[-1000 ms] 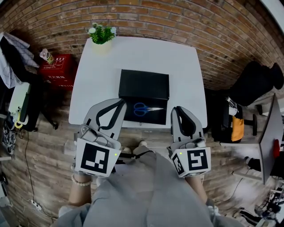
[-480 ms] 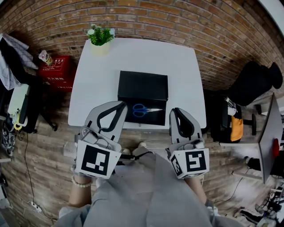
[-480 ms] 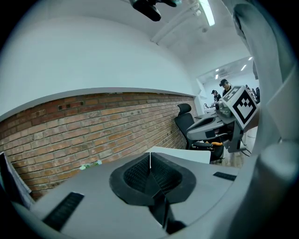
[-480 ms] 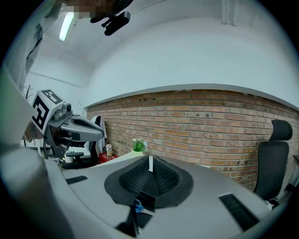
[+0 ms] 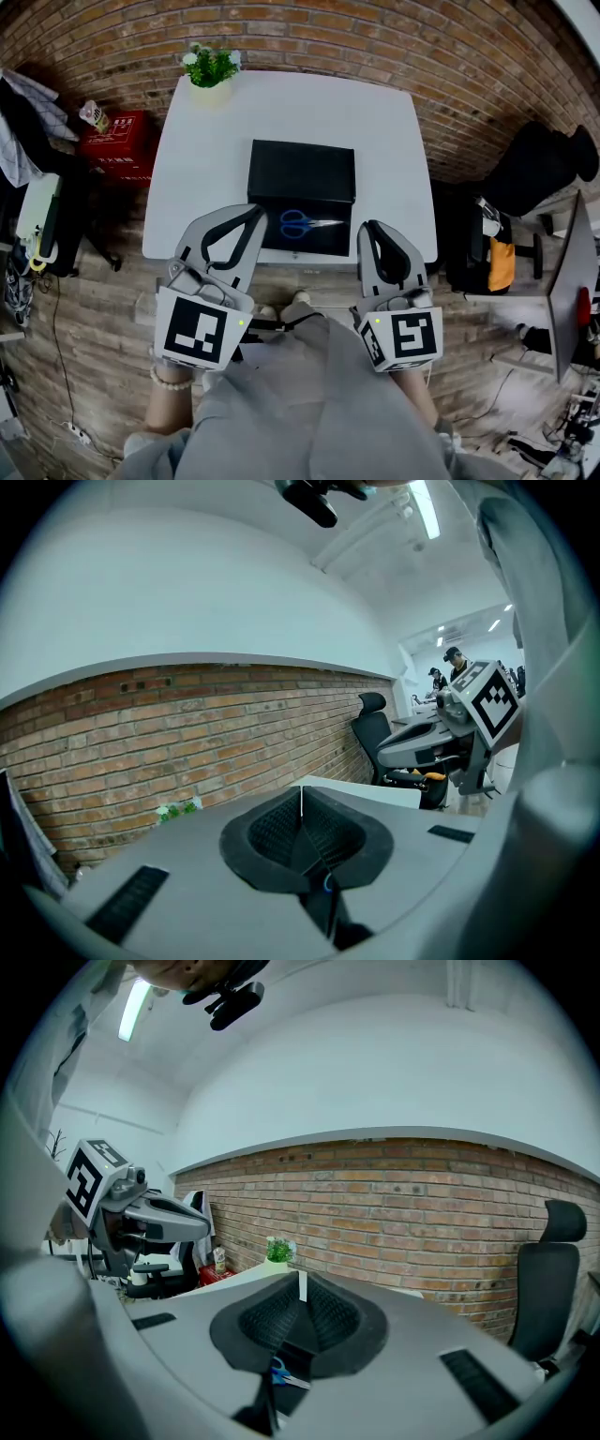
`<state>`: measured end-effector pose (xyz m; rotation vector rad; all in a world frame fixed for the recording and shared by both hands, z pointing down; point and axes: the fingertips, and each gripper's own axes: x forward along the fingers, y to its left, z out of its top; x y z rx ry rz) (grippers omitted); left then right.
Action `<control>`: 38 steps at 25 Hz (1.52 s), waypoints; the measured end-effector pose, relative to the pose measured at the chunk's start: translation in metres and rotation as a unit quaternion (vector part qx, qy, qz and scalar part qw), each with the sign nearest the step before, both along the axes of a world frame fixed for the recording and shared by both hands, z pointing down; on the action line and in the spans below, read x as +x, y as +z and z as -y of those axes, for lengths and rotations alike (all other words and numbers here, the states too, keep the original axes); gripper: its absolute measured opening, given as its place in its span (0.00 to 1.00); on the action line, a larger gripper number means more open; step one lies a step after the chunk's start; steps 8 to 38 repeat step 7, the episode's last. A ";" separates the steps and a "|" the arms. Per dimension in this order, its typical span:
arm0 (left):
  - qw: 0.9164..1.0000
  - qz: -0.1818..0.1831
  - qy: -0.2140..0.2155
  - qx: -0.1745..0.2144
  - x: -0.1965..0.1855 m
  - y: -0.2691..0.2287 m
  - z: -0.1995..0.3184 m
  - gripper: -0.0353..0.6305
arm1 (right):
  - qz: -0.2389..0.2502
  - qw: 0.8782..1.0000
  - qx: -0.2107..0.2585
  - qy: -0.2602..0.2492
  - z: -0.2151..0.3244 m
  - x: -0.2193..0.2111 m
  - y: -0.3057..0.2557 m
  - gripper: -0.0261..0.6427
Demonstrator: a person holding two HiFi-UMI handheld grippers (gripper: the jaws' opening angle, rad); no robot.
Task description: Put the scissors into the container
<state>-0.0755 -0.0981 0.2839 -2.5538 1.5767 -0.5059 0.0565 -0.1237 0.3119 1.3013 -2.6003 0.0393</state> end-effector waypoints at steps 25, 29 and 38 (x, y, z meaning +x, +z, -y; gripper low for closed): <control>1.000 -0.011 -0.002 -0.002 -0.003 0.004 -0.005 0.09 | -0.004 1.000 -0.002 0.001 -0.005 -0.002 0.006 0.12; 1.000 -0.011 -0.002 -0.002 -0.003 0.004 -0.005 0.09 | -0.004 1.000 -0.002 0.001 -0.005 -0.002 0.006 0.12; 1.000 -0.011 -0.002 -0.002 -0.003 0.004 -0.005 0.09 | -0.004 1.000 -0.002 0.001 -0.005 -0.002 0.006 0.12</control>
